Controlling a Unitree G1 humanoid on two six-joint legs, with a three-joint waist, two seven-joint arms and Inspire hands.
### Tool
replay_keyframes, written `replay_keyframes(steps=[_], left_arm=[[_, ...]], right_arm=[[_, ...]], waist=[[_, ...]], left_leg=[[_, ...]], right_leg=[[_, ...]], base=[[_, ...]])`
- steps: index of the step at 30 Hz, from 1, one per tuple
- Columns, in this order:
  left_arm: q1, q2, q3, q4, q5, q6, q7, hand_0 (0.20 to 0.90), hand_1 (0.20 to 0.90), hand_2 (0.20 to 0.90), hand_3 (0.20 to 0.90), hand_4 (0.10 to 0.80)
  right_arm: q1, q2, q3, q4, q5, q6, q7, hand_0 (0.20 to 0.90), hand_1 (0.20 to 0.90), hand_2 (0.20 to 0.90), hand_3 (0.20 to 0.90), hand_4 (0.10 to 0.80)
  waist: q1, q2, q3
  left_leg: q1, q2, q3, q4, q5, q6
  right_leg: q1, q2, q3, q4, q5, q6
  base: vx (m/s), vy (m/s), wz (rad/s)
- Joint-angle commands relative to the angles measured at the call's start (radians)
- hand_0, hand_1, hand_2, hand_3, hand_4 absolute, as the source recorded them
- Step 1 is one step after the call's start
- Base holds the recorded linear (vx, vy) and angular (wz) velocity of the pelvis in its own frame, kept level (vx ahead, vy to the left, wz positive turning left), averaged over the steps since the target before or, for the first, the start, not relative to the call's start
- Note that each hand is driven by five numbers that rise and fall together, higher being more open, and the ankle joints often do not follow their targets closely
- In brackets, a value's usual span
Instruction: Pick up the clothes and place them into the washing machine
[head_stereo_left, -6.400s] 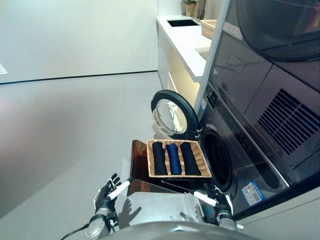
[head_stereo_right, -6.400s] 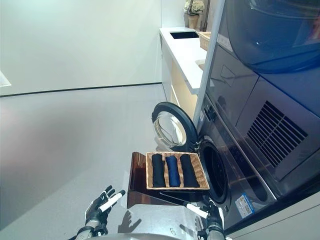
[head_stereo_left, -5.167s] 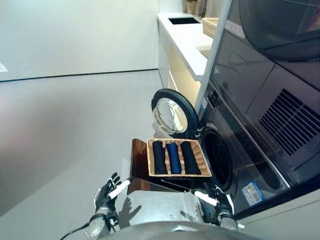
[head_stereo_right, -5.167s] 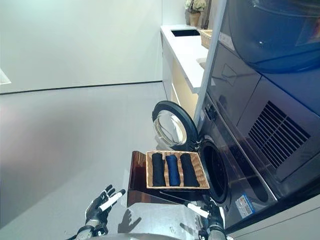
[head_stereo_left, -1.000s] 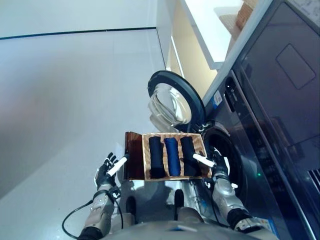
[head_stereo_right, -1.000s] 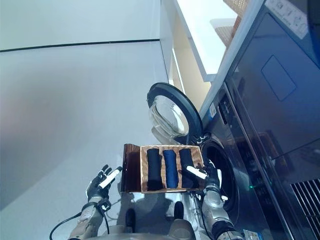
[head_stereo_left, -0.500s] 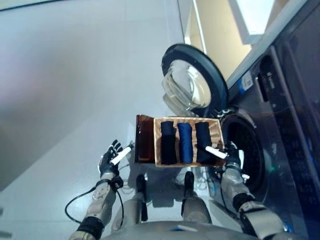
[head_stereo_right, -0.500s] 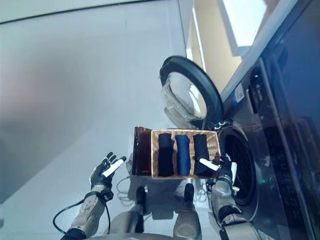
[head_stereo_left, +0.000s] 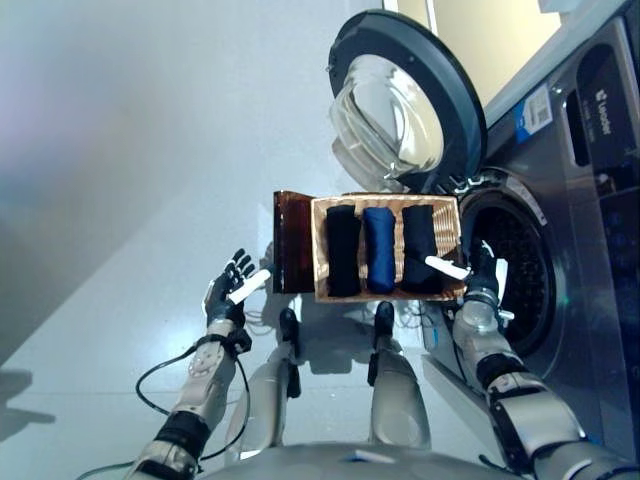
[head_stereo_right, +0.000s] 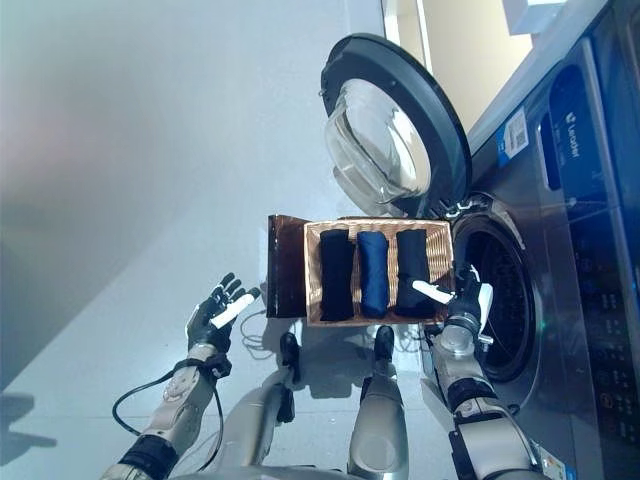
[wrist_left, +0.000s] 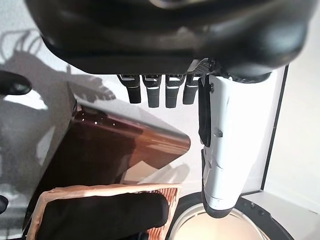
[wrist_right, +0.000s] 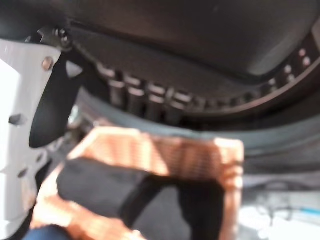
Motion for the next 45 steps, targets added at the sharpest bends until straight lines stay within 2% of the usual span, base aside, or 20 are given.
replay_keyframes(steps=[1, 10, 21, 27, 37, 41, 45], left_arm=[[0.027, 0.037, 0.024, -0.099, 0.005, -0.091, 0.026, 0.900, 0.900, 0.900, 0.900, 0.800], [-0.006, 0.038, -0.013, -0.107, 0.012, -0.087, 0.028, 0.900, 0.900, 0.900, 0.900, 0.800], [-0.012, 0.038, -0.008, -0.088, 0.009, -0.098, 0.046, 0.900, 0.900, 0.900, 0.900, 0.800], [-0.021, 0.042, -0.012, -0.089, 0.017, -0.102, 0.048, 0.900, 0.900, 0.900, 0.900, 0.800], [-0.012, 0.065, -0.028, -0.102, 0.008, -0.103, 0.034, 0.900, 0.900, 0.900, 0.900, 0.800], [-0.024, 0.069, -0.041, -0.124, 0.002, -0.103, 0.035, 0.900, 0.900, 0.900, 0.900, 0.800], [-0.014, 0.082, -0.058, -0.167, -0.005, -0.096, 0.019, 0.900, 0.900, 0.900, 0.900, 0.800]], right_arm=[[-0.021, -0.044, -0.012, -0.047, -0.010, -0.069, -0.048, 0.900, 0.900, 0.900, 0.900, 0.800], [-0.040, -0.013, 0.004, -0.011, 0.008, -0.070, -0.055, 0.900, 0.900, 0.900, 0.900, 0.800], [-0.068, 0.018, 0.059, -0.019, -0.080, -0.051, -0.100, 0.900, 0.900, 0.900, 0.900, 0.800], [-0.077, 0.016, 0.089, 0.029, -0.131, -0.025, -0.102, 0.900, 0.900, 0.900, 0.900, 0.800], [-0.141, -0.058, 0.080, 0.133, -0.143, 0.003, -0.095, 0.900, 0.900, 0.900, 0.900, 0.800], [-0.176, -0.076, 0.091, 0.172, -0.136, 0.012, -0.077, 0.900, 0.900, 0.900, 0.900, 0.800], [-0.228, -0.112, 0.093, 0.267, -0.151, 0.043, -0.077, 0.900, 0.900, 0.900, 0.900, 0.800]], waist=[[0.001, -0.042, -0.063], [0.005, -0.038, -0.052], [0.023, -0.038, -0.054], [0.031, -0.037, -0.050], [0.054, -0.006, -0.046], [0.065, 0.006, -0.036], [0.088, 0.027, -0.035]], left_leg=[[-0.100, 0.064, -0.017, 0.313, -0.161, -0.078], [-0.172, 0.071, -0.040, 0.432, -0.203, -0.075], [-0.166, 0.043, -0.037, 0.357, -0.177, -0.057], [-0.186, 0.033, -0.043, 0.373, -0.184, -0.053], [-0.217, 0.026, -0.044, 0.391, -0.185, -0.051], [-0.248, 0.022, -0.059, 0.422, -0.191, -0.034], [-0.294, 0.014, -0.073, 0.453, -0.194, -0.031]], right_leg=[[-0.054, -0.040, 0.018, 0.136, 0.000, -0.003], [-0.101, -0.050, 0.010, 0.252, -0.051, -0.017], [-0.088, -0.058, -0.002, 0.172, -0.008, 0.000], [-0.100, -0.066, -0.002, 0.185, -0.013, -0.003], [-0.143, -0.068, 0.009, 0.229, -0.031, -0.008], [-0.182, -0.062, 0.023, 0.283, -0.046, -0.014], [-0.216, -0.070, 0.013, 0.324, -0.065, -0.018]], base=[[-0.018, -0.040, 0.19], [-0.001, -0.018, 0.14], [0.014, 0.022, 0.02], [-0.002, 0.004, 0.07], [-0.003, 0.001, 0.02], [-0.044, -0.001, 0.03], [-0.040, -0.017, 0.05]])
